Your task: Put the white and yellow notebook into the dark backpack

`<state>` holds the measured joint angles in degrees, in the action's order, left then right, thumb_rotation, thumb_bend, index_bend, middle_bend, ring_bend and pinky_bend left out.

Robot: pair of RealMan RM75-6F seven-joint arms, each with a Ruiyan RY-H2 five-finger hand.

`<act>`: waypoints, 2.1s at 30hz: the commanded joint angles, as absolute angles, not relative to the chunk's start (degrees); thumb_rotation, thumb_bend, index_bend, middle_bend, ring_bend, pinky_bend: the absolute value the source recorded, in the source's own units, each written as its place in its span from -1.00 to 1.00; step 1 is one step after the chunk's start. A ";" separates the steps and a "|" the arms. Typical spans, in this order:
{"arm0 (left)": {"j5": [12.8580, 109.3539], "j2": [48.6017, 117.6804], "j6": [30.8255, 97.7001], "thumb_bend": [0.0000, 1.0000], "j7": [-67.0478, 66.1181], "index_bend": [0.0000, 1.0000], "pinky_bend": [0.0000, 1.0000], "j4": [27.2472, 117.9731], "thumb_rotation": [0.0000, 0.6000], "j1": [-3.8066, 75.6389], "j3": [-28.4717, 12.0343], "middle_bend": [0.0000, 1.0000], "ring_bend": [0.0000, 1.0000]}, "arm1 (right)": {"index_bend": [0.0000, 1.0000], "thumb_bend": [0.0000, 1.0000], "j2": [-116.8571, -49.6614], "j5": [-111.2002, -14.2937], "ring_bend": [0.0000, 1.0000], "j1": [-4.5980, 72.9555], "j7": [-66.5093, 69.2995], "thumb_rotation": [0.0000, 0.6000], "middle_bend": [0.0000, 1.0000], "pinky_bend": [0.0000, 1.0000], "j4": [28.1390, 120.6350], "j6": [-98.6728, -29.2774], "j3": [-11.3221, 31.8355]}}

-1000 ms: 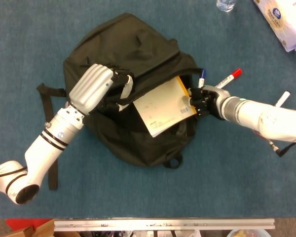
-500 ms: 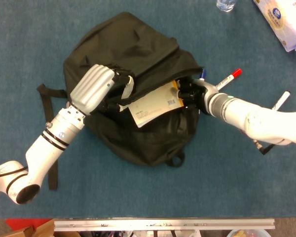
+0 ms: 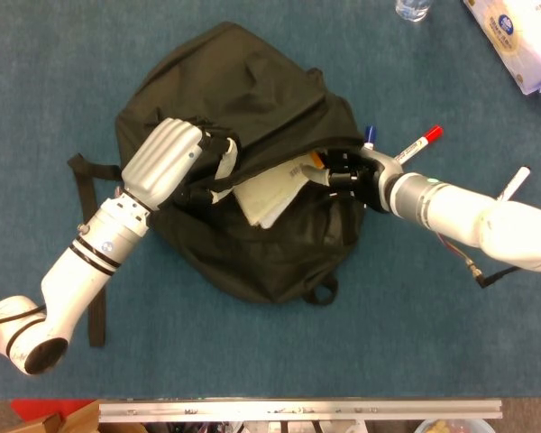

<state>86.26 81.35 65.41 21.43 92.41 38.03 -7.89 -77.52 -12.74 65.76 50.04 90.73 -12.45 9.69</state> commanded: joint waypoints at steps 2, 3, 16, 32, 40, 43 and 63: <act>86.00 81.27 65.35 -0.27 21.65 0.59 -0.14 92.38 1.00 37.95 -7.93 0.18 0.03 | -1.00 -0.18 -77.36 -15.30 -0.79 63.34 48.70 1.00 -0.65 -0.33 90.57 -11.01 11.40; 85.94 81.24 65.35 -0.27 21.71 0.59 -0.14 92.40 1.00 37.92 -7.94 0.18 0.03 | -1.00 -0.18 -77.39 -16.01 -0.82 62.88 48.32 1.00 -0.68 -0.36 90.54 -10.82 11.76; 84.91 80.55 64.35 -0.27 21.99 0.59 -0.14 92.77 1.00 37.88 -8.02 0.17 0.02 | -1.00 -0.33 -76.65 -33.22 -0.90 56.47 36.75 1.00 -0.75 -0.48 92.87 -13.59 14.98; 84.38 80.28 63.58 -0.27 21.75 0.59 -0.14 93.00 1.00 37.84 -7.99 0.17 0.02 | -1.00 -0.99 -77.95 -44.16 -0.90 55.96 21.78 1.00 -0.75 -0.57 93.90 -24.86 8.57; 83.72 79.82 62.77 -0.27 21.63 0.59 -0.14 93.45 1.00 37.99 -8.17 0.17 0.02 | -1.00 -1.00 -75.94 -46.26 -0.91 55.28 16.18 1.00 -0.75 -0.57 96.54 -29.22 6.35; 83.33 79.76 62.42 -0.27 21.21 0.58 -0.14 93.60 1.00 38.11 -8.31 0.17 0.01 | -1.00 -1.00 -74.55 -47.46 -0.91 54.54 14.66 1.00 -0.75 -0.57 98.21 -30.38 5.66; 85.56 74.96 57.29 -0.28 18.15 -0.07 -0.23 96.30 1.00 39.29 -5.12 -0.13 -0.20 | -1.00 -1.00 -53.40 -64.92 -0.91 39.04 15.77 1.00 -0.56 -0.57 117.95 -43.22 1.12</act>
